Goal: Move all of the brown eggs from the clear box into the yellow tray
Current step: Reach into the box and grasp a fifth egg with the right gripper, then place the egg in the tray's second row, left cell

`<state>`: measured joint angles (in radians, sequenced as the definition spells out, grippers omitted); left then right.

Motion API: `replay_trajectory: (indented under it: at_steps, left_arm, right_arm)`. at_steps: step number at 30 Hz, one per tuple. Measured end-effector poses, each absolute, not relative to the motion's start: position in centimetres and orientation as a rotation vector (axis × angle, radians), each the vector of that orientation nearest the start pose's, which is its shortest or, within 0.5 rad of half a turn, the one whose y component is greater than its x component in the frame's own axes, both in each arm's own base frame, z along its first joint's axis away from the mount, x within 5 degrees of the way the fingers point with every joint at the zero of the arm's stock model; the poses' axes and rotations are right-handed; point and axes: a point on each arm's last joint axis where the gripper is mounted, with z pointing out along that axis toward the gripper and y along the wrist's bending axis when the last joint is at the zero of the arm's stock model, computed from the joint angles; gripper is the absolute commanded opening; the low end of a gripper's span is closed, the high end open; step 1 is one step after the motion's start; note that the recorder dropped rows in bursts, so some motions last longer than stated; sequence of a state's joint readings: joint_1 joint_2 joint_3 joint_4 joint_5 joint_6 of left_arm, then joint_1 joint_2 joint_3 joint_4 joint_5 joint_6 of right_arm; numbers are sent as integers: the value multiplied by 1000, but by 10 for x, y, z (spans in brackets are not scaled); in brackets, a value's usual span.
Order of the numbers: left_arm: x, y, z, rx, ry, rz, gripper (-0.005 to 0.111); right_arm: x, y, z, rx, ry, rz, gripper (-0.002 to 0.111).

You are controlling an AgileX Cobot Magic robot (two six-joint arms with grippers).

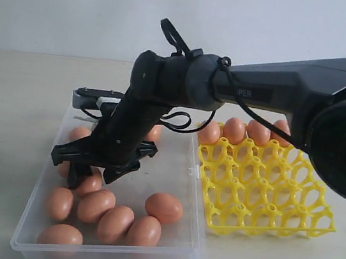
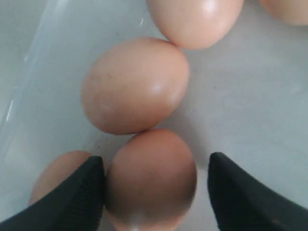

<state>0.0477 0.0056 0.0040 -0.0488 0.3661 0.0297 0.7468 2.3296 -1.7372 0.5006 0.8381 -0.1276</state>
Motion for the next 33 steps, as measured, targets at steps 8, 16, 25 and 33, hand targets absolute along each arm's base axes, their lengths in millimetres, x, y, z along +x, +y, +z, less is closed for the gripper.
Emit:
replay_trajectory:
  at_steps: [8, 16, 25, 33]
  left_arm:
    - [53, 1, 179, -47, 1858, 6, 0]
    - [53, 1, 179, -47, 1858, 6, 0]
    - [53, 1, 179, -47, 1858, 6, 0]
    - [53, 1, 179, -47, 1858, 6, 0]
  right_arm:
    - [327, 350, 120, -876, 2828, 692, 0]
    - [339, 319, 160, -841, 2500, 501, 0]
    - [326, 229, 175, -590, 2107, 352, 0]
    - [314, 173, 151, -456, 2055, 253, 0]
